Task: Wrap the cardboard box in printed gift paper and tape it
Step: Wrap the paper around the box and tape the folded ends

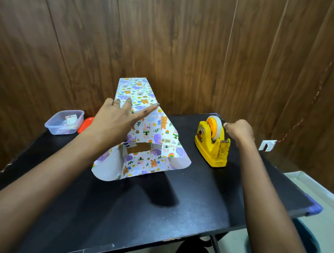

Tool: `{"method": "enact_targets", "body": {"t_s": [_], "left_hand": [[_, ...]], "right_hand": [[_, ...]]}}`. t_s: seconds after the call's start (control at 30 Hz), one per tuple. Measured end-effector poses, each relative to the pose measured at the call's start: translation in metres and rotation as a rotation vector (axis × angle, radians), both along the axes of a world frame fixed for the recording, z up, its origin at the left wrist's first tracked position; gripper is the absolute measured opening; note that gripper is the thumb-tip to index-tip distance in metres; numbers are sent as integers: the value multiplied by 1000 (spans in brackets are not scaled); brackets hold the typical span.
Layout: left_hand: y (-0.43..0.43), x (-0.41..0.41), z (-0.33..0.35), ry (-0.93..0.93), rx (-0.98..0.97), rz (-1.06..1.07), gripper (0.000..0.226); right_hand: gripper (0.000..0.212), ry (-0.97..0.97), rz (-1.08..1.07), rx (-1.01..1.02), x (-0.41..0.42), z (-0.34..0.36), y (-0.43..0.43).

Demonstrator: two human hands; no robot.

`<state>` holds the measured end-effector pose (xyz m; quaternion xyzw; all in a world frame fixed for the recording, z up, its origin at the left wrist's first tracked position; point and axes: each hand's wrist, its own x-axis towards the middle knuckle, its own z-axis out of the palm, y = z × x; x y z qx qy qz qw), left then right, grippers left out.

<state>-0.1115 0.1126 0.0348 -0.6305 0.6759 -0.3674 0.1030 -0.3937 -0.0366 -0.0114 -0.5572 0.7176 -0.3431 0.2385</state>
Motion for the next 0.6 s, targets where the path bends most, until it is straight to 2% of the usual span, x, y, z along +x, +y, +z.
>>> {"method": "enact_targets", "body": {"t_s": [0.07,0.13,0.3,0.47,0.6], "left_hand": [[-1,-1,1,4,10,5,111],[-1,-1,1,7,11,3,111],[-1,1,0,8,4,6,108],[-3,1,0,10,7,1,110],[-3,1,-2,11,1,-5,111]], "right_hand": [[40,-40,103,154,-3,-6,2],[49,-124,155,213,0,-7,5],[43,-289,96,213,4,-5,2],[39,-296,95,208,1,-8,4],[44,-308,102,189,0,-8,2]]}}
